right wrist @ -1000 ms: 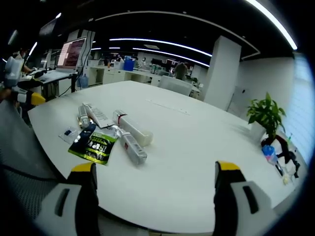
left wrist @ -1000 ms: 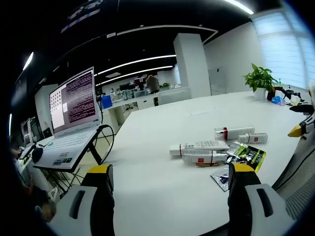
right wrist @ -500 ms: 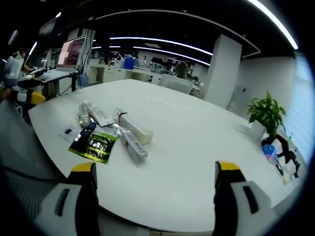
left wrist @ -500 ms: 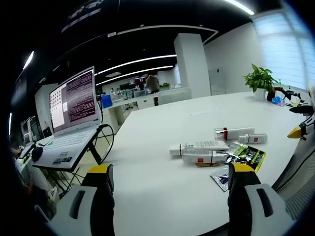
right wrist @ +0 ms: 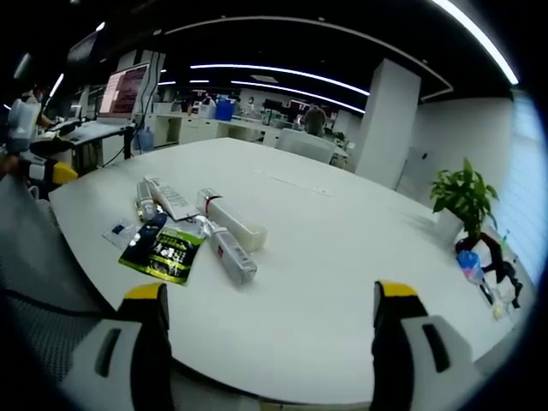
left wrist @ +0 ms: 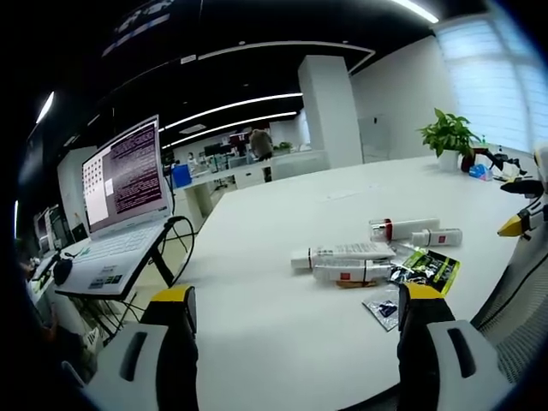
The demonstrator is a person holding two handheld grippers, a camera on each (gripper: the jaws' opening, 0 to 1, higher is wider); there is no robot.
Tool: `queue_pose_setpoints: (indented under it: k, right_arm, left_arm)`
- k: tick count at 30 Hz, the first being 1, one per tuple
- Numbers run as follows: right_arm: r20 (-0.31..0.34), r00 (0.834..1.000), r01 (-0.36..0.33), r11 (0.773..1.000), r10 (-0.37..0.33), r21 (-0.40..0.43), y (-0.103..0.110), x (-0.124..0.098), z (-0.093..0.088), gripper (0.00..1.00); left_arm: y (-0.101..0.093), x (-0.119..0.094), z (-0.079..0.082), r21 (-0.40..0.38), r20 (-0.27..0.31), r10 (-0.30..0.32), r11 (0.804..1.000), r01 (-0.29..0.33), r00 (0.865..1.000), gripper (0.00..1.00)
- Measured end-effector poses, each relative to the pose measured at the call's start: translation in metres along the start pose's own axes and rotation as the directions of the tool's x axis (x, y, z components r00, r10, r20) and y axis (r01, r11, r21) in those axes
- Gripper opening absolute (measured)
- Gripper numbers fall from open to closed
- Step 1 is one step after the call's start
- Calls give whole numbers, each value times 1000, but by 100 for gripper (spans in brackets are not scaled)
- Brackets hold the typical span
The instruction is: Arrange the skincare products in the storage area until every visible bottle or jar stands upright without overlapping.
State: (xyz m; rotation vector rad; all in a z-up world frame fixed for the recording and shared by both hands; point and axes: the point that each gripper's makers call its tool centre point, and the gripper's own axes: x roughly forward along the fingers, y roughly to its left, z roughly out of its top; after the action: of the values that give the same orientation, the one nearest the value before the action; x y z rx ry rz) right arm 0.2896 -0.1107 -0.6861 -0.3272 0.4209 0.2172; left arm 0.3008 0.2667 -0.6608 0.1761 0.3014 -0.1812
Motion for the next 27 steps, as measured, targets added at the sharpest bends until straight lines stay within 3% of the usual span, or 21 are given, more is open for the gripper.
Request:
queue_pose_setpoints:
  k: [27]
  right_arm:
    - [-7,1000,12,1000,-12,-6,-3,-1,0,100]
  left_arm:
    - [1,-2,-1,-18,-1,-9,1000,9,1000,97]
